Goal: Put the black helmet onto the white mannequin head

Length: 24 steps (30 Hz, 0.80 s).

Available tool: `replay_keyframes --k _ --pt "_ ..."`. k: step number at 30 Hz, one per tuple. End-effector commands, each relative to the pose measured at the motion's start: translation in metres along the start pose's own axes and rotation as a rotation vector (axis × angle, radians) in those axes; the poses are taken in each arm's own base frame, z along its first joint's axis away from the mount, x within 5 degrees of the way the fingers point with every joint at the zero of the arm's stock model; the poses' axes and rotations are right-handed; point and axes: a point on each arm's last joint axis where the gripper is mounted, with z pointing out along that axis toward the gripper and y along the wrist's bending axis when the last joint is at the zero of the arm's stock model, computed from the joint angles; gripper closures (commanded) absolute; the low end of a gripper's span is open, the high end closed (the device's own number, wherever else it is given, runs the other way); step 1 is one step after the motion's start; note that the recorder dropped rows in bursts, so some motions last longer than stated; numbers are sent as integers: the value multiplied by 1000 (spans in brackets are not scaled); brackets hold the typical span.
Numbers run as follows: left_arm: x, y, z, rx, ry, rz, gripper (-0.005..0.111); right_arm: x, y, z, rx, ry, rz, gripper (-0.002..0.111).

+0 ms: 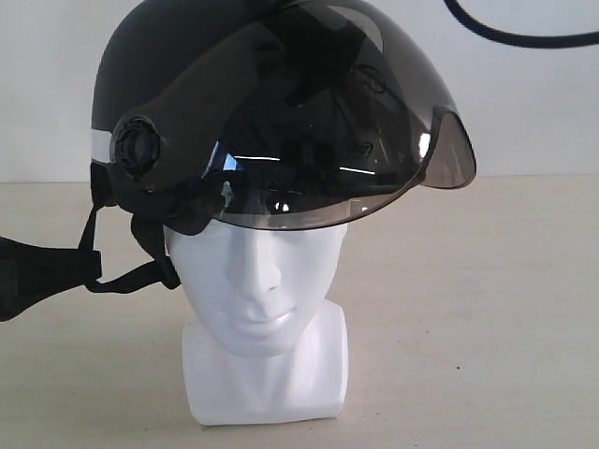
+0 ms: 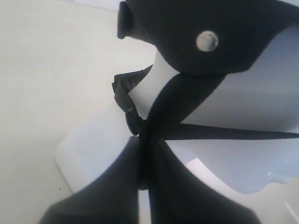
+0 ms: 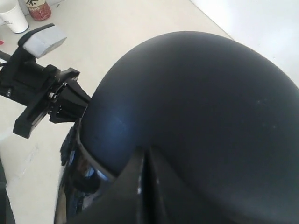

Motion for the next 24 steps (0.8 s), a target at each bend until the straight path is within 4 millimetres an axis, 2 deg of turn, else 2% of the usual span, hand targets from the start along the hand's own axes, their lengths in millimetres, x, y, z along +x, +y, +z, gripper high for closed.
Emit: replay_keyframes --k 1,10,24 --pt "13 18 8 -78 92 -14 102 13 -10 8 51 126 -21 109" --pt "13 21 8 -116 93 -6 102 13 -6 -2 59 103 16 109" --pt "13 24 7 -142 92 13 102 12 -5 -2 52 99 64 109"
